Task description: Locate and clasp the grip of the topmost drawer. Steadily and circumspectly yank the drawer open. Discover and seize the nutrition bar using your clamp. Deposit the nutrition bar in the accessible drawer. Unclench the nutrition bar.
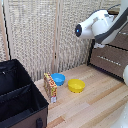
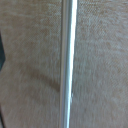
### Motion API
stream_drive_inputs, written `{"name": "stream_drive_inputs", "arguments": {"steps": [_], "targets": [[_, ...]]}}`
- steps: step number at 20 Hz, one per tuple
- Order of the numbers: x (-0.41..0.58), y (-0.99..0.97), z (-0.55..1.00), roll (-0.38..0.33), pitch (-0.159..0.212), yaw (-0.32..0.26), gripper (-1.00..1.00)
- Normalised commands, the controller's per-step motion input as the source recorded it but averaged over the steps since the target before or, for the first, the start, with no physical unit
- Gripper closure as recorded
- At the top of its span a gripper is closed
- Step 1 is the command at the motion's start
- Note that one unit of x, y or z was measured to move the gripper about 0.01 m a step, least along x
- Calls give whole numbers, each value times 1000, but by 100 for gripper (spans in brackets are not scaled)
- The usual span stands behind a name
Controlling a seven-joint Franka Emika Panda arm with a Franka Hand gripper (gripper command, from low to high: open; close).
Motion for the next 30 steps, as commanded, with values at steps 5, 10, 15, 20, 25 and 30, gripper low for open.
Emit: {"name": "stream_drive_inputs", "arguments": {"steps": [5, 10, 15, 20, 25, 30], "targets": [[0, -306, 0, -26, 3, 9, 100], [7, 0, 0, 0, 0, 0, 100], [9, 0, 0, 1, 4, 0, 100], [25, 4, -131, 31, 0, -1, 100], [0, 399, -102, 34, 0, 2, 100], [77, 802, -25, 168, 0, 3, 100]]}}
